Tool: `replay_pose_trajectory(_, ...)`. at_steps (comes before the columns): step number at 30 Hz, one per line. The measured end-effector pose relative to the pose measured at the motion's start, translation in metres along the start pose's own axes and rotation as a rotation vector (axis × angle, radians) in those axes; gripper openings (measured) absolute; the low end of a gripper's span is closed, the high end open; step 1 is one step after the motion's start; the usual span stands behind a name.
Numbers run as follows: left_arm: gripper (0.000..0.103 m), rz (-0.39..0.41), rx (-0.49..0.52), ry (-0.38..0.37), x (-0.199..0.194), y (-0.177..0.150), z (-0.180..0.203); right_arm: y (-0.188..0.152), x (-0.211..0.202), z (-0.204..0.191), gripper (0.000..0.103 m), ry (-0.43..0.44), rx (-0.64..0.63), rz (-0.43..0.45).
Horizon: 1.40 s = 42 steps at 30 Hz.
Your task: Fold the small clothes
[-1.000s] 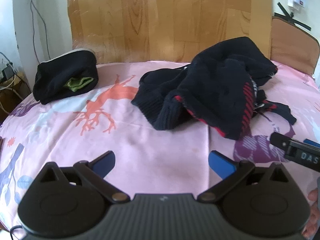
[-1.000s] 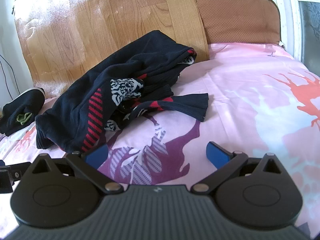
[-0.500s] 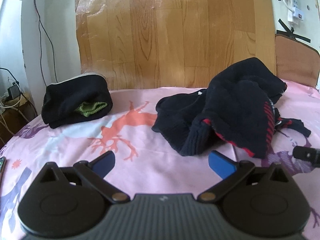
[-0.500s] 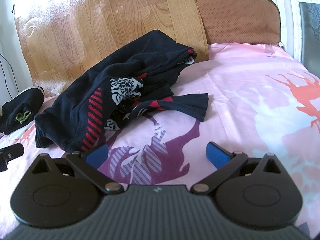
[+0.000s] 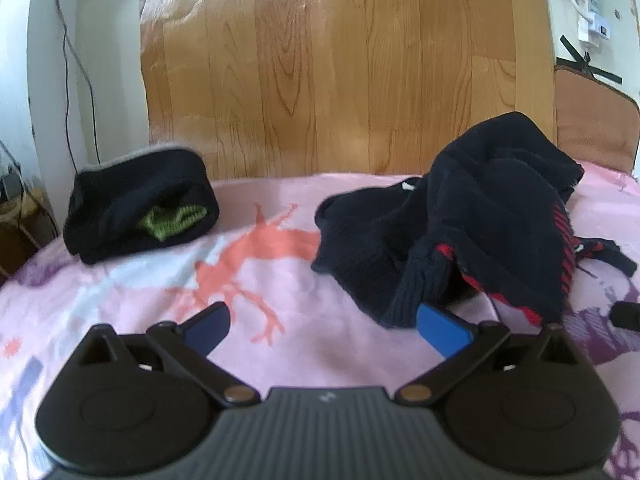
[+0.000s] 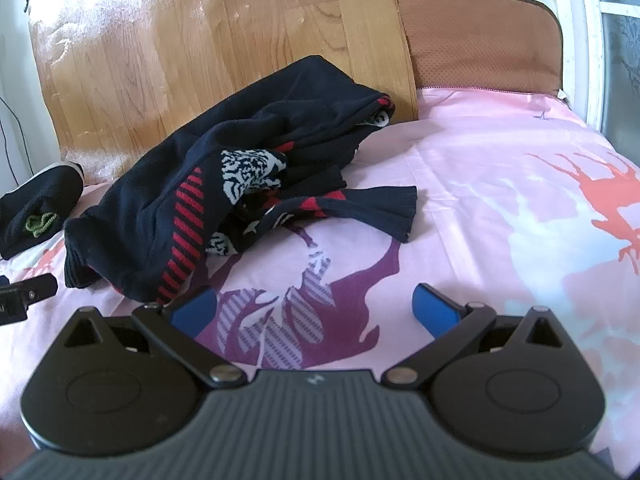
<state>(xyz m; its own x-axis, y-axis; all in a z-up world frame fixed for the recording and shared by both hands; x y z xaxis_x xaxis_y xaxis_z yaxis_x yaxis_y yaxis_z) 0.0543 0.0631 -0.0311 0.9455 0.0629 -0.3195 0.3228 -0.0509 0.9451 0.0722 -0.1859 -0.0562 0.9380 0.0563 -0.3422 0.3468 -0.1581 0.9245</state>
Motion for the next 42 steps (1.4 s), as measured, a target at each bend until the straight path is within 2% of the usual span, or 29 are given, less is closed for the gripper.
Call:
replay_pose_trajectory(3,0.103,0.008,0.033,0.006,0.012,0.003,-0.001,0.0,0.002,0.0,0.103,-0.029,-0.016,-0.006)
replay_pose_trajectory(6,0.103,-0.033,0.0,-0.019,0.028,0.002,-0.003,0.0,0.006,0.002,0.103,-0.069,-0.038,-0.019)
replay_pose_trajectory(10,0.103,-0.129,-0.049,-0.061,0.051,-0.005,-0.006,0.006,0.018,0.011,0.103,-0.132,-0.024,-0.026)
replay_pose_trajectory(12,0.103,-0.144,-0.088,-0.093,0.058,-0.008,-0.008,0.009,0.027,0.016,0.103,-0.153,-0.013,-0.042)
replay_pose_trajectory(14,0.103,-0.133,-0.12,-0.115,0.06,-0.009,-0.012,0.013,0.038,0.02,0.103,-0.174,-0.015,-0.051)
replay_pose_trajectory(20,0.103,-0.126,-0.104,-0.121,0.059,-0.009,-0.011,0.019,0.06,0.024,0.103,-0.22,-0.07,-0.091)
replay_pose_trajectory(28,0.103,-0.127,-0.104,-0.121,0.06,-0.008,-0.012,0.021,0.064,0.022,0.103,-0.203,-0.11,-0.1)
replay_pose_trajectory(30,0.103,-0.127,-0.104,-0.12,0.06,-0.008,-0.011,0.02,0.066,0.025,0.103,-0.205,-0.081,-0.073)
replay_pose_trajectory(42,0.103,-0.127,-0.104,-0.121,0.06,-0.008,-0.011,0.021,0.066,0.024,0.103,-0.207,-0.084,-0.072)
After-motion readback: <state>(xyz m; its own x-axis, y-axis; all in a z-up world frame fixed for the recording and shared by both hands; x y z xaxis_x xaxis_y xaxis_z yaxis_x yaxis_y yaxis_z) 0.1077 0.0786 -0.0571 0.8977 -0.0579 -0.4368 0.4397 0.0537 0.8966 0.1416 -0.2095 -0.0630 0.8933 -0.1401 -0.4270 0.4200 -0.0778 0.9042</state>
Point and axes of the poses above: each gripper's, at about its wrist camera, not at the fingertips, and x roughly the way its jaws point, z to its right, y to its top, the point moved 9 cm from there along x, roughly the way its jaws point, and after that the axes turned 12 degrees about z, right-handed, at the moved point
